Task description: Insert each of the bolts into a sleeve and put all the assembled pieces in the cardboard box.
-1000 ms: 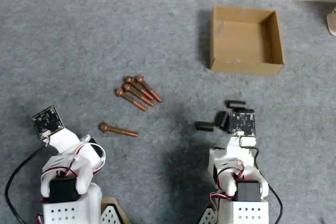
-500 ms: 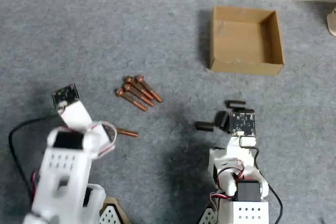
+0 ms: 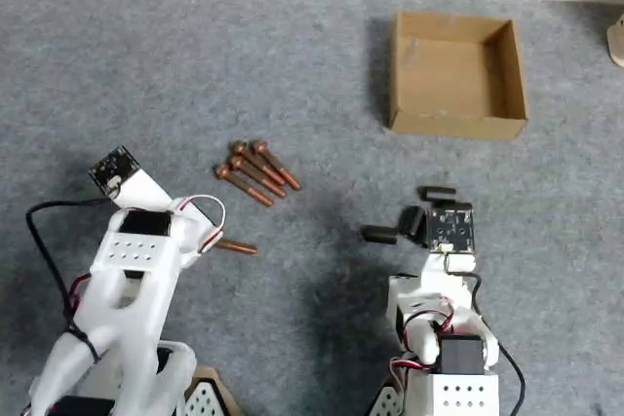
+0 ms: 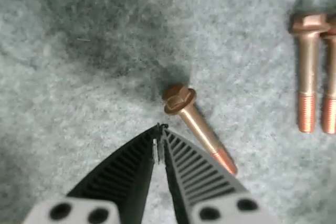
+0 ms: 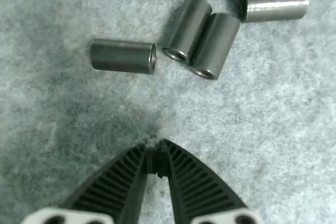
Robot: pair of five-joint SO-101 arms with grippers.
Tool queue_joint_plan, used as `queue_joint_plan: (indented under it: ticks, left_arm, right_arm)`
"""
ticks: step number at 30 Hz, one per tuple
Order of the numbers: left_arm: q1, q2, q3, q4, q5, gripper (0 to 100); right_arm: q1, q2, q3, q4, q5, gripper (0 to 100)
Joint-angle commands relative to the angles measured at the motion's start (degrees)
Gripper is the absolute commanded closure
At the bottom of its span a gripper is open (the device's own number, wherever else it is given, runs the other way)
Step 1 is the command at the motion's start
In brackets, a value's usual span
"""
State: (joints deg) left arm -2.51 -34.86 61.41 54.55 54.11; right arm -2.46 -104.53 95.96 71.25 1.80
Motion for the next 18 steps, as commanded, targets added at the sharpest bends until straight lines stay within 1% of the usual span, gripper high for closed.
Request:
queue_joint_plan:
  ticks: [1,4,6,9,14,18]
  left_arm:
    - [0.92,-4.26,-2.15,-0.7,2.02,100]
    - [0.57,-6.46,0.57,-0.97,5.54,100]
    - [0.57,-7.96,2.51,-1.41,5.8,100]
    - [1.01,-9.89,5.14,-4.4,6.59,100]
    - [0.92,-10.86,5.93,-3.96,13.45,99]
    - [0.92,-10.86,5.85,-3.87,15.91,99]
  right_arm:
    - [-0.48,-0.75,8.31,0.13,0.53,99.3]
    - [-0.48,-0.75,8.31,0.13,0.53,99.3]
    - [-0.48,-0.75,8.31,0.13,0.53,99.3]
    - [-0.48,-0.75,8.31,0.13,0.53,99.3]
    - [-0.48,-0.75,8.31,0.13,0.53,99.3]
    - [-0.48,-0.75,8.31,0.13,0.53,99.3]
